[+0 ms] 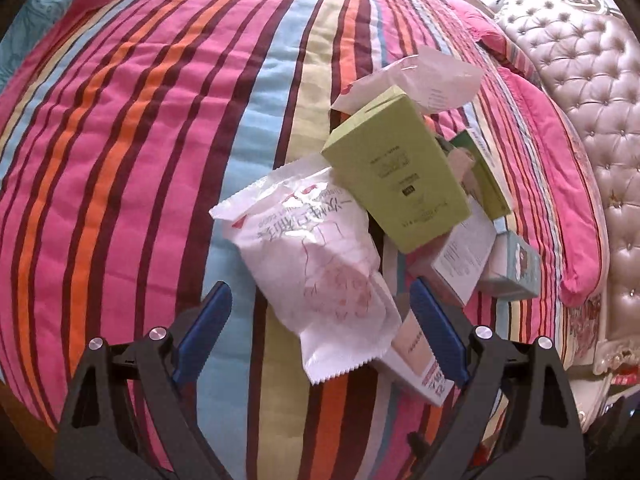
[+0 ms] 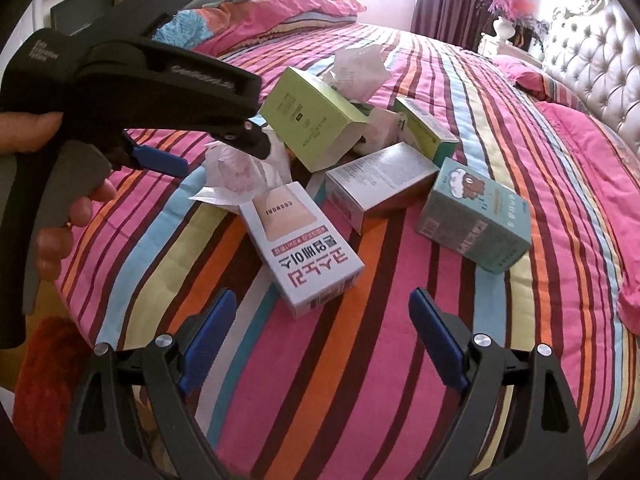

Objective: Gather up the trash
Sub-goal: 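Grasp the white toilet-case bag with the left tool while the right tool grasps the white red-lettered box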

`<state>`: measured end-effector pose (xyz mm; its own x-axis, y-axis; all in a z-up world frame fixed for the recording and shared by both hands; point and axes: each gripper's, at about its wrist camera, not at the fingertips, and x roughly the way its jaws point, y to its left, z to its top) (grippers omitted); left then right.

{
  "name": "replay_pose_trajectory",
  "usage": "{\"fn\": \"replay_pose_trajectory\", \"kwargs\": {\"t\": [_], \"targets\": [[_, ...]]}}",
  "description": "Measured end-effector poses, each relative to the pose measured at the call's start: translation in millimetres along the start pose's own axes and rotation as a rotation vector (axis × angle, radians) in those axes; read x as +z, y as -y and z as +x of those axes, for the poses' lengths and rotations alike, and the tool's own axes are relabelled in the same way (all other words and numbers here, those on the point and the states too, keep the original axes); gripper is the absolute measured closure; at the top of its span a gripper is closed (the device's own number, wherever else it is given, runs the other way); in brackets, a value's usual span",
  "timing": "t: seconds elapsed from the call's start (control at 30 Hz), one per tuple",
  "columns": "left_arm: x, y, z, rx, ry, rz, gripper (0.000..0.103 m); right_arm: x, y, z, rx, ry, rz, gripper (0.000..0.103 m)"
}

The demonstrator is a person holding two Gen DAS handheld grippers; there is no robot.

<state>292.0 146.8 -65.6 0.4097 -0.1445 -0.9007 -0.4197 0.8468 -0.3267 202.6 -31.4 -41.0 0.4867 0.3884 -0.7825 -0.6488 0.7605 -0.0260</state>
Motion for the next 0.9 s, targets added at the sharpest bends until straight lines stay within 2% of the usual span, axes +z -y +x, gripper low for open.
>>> {"fn": "replay_pose_trajectory", "kwargs": {"t": [0.2,0.43,0.57,0.63,0.67,0.73,0.9], "targets": [[13,5,6,-0.018,-0.014,-0.035,0.015,5,-7,14,-0.006,-0.022,-0.031,0.019],[20,15,23,0.096,-0.04,0.029,0.015,10,-8,26,-0.015,-0.043,-0.033,0.019],[23,19,36,0.138,-0.061,0.064,0.015,13,-10,36,-0.018,-0.059,-0.045,0.019],[22,19,40,0.153,-0.049,0.078,0.015,14,-13,42,-0.013,-0.068,-0.058,0.026],[22,20,43,0.158,-0.05,0.079,0.015,14,-15,43,0.001,-0.07,-0.058,0.035],[22,21,45,0.182,-0.033,0.101,0.027,15,-17,42,-0.001,-0.065,-0.056,0.039],[18,13,41,0.146,-0.006,0.132,0.038,5,-20,32,0.014,-0.056,-0.059,0.044]]}}
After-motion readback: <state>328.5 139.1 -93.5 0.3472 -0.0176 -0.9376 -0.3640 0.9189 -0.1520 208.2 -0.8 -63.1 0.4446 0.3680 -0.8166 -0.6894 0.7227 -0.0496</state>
